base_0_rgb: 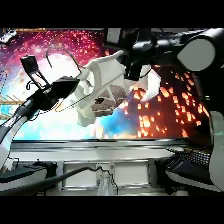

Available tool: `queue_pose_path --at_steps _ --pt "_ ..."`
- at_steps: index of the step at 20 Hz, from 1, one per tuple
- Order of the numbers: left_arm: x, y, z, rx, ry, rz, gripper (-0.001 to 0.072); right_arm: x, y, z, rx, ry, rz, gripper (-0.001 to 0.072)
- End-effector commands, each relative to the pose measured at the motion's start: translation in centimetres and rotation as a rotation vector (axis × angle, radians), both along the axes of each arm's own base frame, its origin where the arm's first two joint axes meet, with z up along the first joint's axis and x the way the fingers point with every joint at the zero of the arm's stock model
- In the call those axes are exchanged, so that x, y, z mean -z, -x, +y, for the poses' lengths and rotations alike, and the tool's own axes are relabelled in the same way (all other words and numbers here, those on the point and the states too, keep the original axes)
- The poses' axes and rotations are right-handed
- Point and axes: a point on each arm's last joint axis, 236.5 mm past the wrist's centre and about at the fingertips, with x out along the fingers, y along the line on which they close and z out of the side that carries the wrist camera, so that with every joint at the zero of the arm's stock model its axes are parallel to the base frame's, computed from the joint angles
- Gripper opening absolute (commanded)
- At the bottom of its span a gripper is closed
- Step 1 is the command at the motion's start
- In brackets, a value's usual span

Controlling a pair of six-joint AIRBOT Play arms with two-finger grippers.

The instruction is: Fold the clothes and pants, and hang the long-sleeved shirts on hangers.

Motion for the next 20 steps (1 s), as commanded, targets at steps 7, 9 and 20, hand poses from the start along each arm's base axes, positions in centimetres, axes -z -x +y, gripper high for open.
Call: queue_pose_path --at_steps 7,9,20 --pt "-3.7 -6.4 5.9 -0.283 0.235 0.093 0.062 -0.7 0.5 0.7 -0.006 -0.052 0.011 0.0021" --pt "-4.5 -10.3 9.4 -0.442 0.344 0.2 0.0621 -1.3 1.3 0.9 -0.022 -0.074 0.02 0.0021" --pt "-0.2 -19.9 25.3 -0.881 0.754 0.672 0.043 -4.0 6.9 1.7 -0.131 -0.17 0.096 0.002"
